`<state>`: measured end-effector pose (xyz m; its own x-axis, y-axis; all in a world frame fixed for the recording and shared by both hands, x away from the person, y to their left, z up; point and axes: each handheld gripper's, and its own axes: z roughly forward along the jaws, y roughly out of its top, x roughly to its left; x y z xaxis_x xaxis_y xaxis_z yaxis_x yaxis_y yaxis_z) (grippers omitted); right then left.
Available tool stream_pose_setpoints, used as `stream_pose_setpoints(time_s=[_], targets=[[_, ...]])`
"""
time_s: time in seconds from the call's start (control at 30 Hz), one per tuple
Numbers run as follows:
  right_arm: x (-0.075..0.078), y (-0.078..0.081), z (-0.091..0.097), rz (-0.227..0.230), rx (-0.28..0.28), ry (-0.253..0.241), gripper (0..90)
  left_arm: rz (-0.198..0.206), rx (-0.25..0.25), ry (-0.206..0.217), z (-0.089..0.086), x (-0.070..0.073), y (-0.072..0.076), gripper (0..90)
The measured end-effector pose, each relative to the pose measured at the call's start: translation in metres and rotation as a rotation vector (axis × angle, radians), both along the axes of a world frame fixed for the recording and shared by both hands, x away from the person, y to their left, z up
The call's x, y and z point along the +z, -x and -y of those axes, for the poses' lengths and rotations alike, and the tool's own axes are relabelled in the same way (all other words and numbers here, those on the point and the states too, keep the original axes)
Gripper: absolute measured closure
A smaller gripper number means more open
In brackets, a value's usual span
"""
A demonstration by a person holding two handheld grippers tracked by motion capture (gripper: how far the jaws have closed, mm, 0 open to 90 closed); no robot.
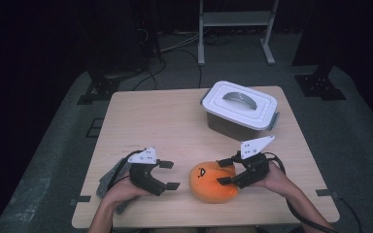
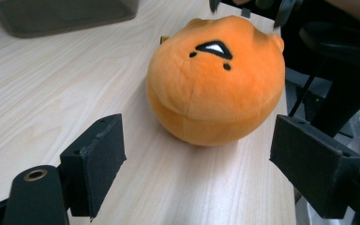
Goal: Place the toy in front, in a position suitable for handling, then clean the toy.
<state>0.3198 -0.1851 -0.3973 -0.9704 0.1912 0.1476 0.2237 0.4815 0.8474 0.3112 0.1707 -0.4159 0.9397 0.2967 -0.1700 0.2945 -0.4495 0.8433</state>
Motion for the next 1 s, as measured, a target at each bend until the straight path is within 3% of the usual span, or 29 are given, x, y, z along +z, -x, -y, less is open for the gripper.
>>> stream_pose_setpoints(time_s=[0.17,0.57,0.7,1.0], targets=[[0.011,-0.009,0.007,0.002,-0.033,0.005,32.0,0.005,0.019,0.006,-0.007,0.0,0.001,16.3],[0.041,-0.043,0.028,0.045,-0.132,0.095,29.5,-0.013,0.081,-0.01,-0.021,-0.006,0.002,11.0],[0.049,-0.05,0.035,0.056,-0.156,0.09,29.5,-0.015,0.09,-0.002,-0.023,-0.005,0.002,10.2],[0.052,-0.059,0.037,0.052,-0.164,0.11,28.8,-0.015,0.099,-0.012,-0.025,-0.006,0.0,9.3]])
